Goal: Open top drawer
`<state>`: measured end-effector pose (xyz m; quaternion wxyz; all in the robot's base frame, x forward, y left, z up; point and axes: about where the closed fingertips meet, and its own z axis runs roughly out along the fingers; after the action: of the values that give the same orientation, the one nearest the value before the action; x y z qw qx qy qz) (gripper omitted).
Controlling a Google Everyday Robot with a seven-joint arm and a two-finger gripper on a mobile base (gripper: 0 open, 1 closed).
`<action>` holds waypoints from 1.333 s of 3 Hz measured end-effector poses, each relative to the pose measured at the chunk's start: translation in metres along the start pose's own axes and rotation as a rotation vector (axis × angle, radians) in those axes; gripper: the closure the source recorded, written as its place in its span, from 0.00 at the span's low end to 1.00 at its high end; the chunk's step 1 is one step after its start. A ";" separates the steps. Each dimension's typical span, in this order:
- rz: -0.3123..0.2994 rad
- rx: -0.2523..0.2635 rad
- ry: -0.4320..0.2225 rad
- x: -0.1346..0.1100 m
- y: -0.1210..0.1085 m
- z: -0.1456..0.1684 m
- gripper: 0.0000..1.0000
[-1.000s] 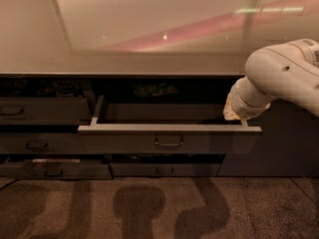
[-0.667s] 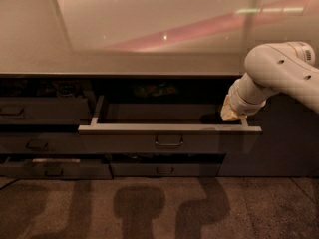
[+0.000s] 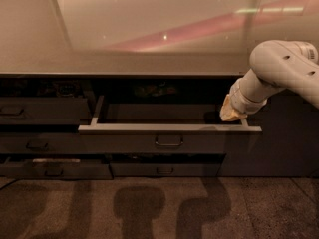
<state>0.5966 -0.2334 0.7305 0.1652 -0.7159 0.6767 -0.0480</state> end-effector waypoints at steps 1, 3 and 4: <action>-0.012 -0.120 -0.170 0.002 0.008 0.027 1.00; -0.043 -0.184 -0.280 -0.007 0.011 0.044 1.00; -0.043 -0.184 -0.279 -0.008 0.010 0.042 1.00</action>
Offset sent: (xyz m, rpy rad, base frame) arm -0.0002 0.0002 -0.0225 0.1246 0.1012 0.0629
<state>0.5983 -0.2190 0.6888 0.1904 -0.7420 0.6332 0.1105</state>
